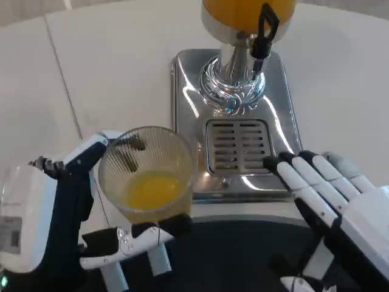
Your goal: Grasp the cup under the faucet to collect the drink, then remove the cup.
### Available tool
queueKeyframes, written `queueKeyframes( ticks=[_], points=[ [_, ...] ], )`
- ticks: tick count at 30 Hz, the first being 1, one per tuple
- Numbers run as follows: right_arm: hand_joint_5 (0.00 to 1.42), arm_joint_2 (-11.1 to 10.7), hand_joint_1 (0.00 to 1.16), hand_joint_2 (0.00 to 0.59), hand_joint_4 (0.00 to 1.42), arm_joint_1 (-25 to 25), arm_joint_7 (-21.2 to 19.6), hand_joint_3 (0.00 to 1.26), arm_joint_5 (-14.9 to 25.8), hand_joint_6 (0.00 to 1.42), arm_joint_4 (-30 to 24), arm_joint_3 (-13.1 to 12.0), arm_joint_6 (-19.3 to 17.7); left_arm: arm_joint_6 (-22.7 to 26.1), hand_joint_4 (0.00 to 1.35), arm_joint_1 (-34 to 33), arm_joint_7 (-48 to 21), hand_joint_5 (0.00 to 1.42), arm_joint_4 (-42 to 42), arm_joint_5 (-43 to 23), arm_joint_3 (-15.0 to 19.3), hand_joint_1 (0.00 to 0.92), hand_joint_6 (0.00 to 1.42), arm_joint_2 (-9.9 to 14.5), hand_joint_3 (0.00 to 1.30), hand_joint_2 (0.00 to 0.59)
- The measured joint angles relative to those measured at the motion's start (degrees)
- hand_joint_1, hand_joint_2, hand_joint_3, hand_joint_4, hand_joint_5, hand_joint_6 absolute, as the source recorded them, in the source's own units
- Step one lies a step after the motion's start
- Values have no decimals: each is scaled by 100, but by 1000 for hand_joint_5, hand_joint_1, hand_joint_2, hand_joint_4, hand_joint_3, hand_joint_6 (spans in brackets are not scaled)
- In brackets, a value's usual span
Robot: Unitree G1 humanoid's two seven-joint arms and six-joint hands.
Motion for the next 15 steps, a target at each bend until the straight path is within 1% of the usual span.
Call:
queueKeyframes(
  ticks=[3, 5, 8, 10, 12, 14, 15],
  points=[
    [0, 3, 274, 470, 0, 146, -49, 0, 54, 0, -35, -75, -194, -172, 1092, 183, -44, 1424, -172, 44, 11, 732, 1424, -4, 1100, 0],
    [0, 8, 249, 478, 0, 200, -78, 0, 102, 0, -81, -134, -320, -310, 1092, 264, -91, 1424, -229, 72, 19, 732, 1424, -2, 1100, 0],
    [0, 19, 181, 510, 0, 264, -112, 0, 161, 0, -128, -201, -462, -439, 1092, 369, -148, 1424, -273, 76, 52, 732, 1424, -2, 1100, 0],
    [0, 36, 173, 513, 0, 330, -155, 0, 208, 0, -132, -245, -572, -509, 1092, 413, -194, 1424, -282, 76, 99, 732, 1424, -3, 1100, 0],
    [0, 80, 142, 520, 0, 474, -283, 0, 238, 0, -133, -337, -780, -626, 1092, 495, -239, 1424, -344, 76, 181, 732, 1424, -2, 1100, 0],
    [0, 129, 138, 519, 0, 560, -365, 0, 242, 0, -133, -359, -901, -752, 1092, 573, -277, 1424, -373, 76, 188, 732, 1424, -4, 1100, 0],
    [0, 190, 137, 519, 0, 618, -394, 0, 240, 0, -132, -351, -974, -812, 1092, 609, -308, 1424, -374, 77, 188, 732, 1424, -9, 1100, 0]
  ],
)
